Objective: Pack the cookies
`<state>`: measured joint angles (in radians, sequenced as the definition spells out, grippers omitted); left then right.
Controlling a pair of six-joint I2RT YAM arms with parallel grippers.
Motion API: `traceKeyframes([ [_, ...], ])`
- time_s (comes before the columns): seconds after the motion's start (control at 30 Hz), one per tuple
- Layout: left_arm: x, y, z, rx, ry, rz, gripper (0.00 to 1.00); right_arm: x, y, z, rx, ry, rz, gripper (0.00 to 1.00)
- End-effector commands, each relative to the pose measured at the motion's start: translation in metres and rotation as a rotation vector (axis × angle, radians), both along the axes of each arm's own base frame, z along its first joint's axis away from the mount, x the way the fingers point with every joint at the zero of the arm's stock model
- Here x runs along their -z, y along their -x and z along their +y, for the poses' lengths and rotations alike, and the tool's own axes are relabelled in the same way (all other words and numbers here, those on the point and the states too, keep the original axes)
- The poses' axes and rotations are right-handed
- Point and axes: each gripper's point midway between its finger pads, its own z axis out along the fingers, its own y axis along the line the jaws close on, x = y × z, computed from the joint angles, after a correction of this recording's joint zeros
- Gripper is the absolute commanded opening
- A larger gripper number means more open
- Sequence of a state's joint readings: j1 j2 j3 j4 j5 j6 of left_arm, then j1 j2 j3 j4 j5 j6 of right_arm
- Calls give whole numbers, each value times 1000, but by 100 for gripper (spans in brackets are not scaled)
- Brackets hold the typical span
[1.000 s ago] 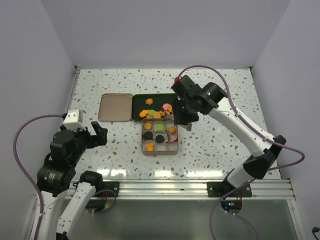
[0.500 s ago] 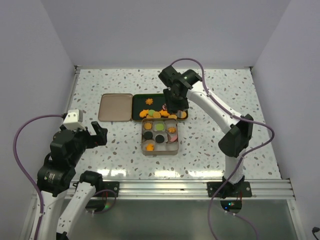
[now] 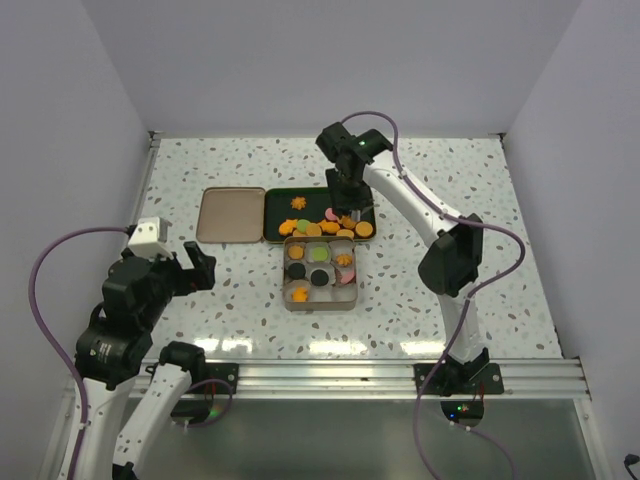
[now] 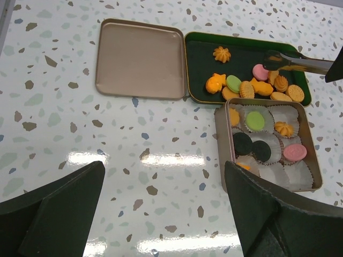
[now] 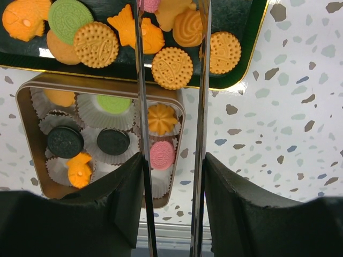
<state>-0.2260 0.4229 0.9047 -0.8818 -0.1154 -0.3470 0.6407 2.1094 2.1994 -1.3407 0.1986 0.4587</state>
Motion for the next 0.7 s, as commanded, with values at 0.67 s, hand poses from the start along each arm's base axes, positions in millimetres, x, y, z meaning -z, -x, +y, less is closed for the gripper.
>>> traceKeyframes([
  [0.67,-8,-7,-3,19,-12,-36,99,17,5,1,-7,-14,43,41],
])
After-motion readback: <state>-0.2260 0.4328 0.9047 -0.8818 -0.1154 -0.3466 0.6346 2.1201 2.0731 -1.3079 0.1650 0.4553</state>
